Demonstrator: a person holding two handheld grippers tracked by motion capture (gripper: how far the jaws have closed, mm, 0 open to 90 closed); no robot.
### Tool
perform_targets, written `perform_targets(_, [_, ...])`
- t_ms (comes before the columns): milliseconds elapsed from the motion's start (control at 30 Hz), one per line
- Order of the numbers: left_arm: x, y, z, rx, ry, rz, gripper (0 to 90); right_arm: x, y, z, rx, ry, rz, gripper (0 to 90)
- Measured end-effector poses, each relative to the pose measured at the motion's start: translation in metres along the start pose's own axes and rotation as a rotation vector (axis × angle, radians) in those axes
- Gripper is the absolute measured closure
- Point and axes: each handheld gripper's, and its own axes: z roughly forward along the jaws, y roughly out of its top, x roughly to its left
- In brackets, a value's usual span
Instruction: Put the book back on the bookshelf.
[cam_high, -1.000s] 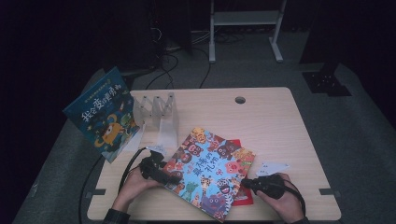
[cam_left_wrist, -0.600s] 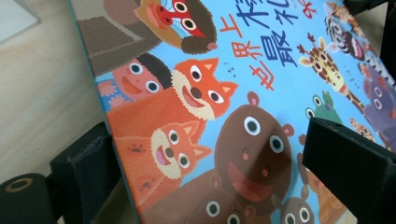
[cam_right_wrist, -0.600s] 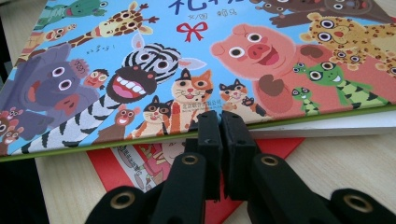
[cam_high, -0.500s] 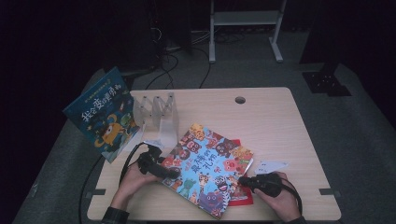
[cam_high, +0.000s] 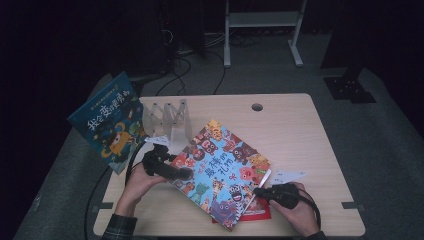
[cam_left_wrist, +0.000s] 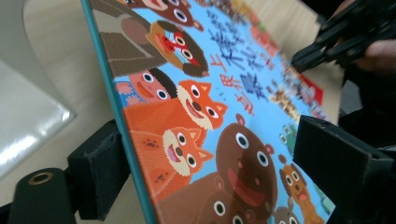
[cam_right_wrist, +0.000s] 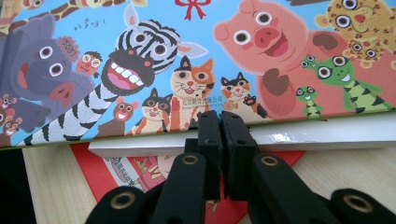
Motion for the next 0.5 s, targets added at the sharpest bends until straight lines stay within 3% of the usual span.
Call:
perform_targets(233, [-0.008, 0.019, -0.009, -0.002, 0.007, 0.044, 15.6, 0.001, 0.004, 0.002, 0.017, -0.003, -0.004, 86.0])
perform_targets(500, [-0.009, 0.028, -0.011, 0.002, 0.023, 0.054, 16.0, 0.001, 0.012, 0.006, 0.054, 0.007, 0.002, 85.0])
